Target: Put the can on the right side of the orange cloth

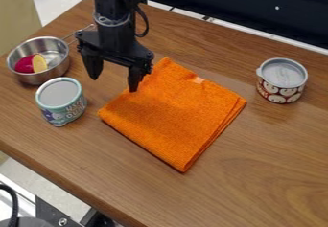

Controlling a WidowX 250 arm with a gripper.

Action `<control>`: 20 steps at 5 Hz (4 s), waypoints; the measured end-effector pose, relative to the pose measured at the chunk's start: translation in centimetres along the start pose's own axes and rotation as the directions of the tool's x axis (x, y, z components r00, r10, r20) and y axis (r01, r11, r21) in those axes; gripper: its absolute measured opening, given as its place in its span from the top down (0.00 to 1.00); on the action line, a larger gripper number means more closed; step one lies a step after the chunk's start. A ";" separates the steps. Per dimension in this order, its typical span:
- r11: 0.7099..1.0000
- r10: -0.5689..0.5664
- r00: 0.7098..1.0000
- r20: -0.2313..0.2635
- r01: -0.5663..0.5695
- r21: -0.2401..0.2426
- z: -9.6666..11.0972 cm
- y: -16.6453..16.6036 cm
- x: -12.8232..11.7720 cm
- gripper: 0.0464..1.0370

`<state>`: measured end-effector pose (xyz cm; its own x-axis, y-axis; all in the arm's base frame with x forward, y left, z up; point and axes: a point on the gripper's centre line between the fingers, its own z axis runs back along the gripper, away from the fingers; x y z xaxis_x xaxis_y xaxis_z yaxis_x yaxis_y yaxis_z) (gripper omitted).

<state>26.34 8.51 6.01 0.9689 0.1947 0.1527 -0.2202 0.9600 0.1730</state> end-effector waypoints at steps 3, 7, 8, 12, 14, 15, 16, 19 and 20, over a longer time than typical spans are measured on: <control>0.995 -0.061 0.998 -0.012 0.060 -0.075 0.4 -4.0 3.8 0.04; 0.955 -0.195 0.974 0.119 0.216 -0.202 3.0 -16.1 11.0 0.04; 0.943 -0.200 0.962 0.184 0.240 -0.231 3.2 -18.3 11.7 0.04; 0.888 -0.281 0.887 0.368 0.385 -0.251 2.5 -23.4 13.7 0.04; 0.887 -0.294 0.895 0.334 0.386 -0.252 1.6 -23.6 13.8 0.04; 0.905 -0.247 0.920 0.305 0.331 -0.266 0.6 -23.9 13.8 0.04; 0.948 -0.128 0.960 0.250 0.193 -0.255 0.6 -23.7 13.7 0.04; 0.984 -0.055 0.987 0.151 0.080 -0.162 -1.0 -24.3 11.3 0.04; 0.976 -0.162 0.979 0.123 0.177 -0.128 -1.7 -23.9 9.6 0.04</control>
<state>41.13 -12.21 1.68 0.9704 0.0107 0.2413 -0.0289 0.9970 0.0718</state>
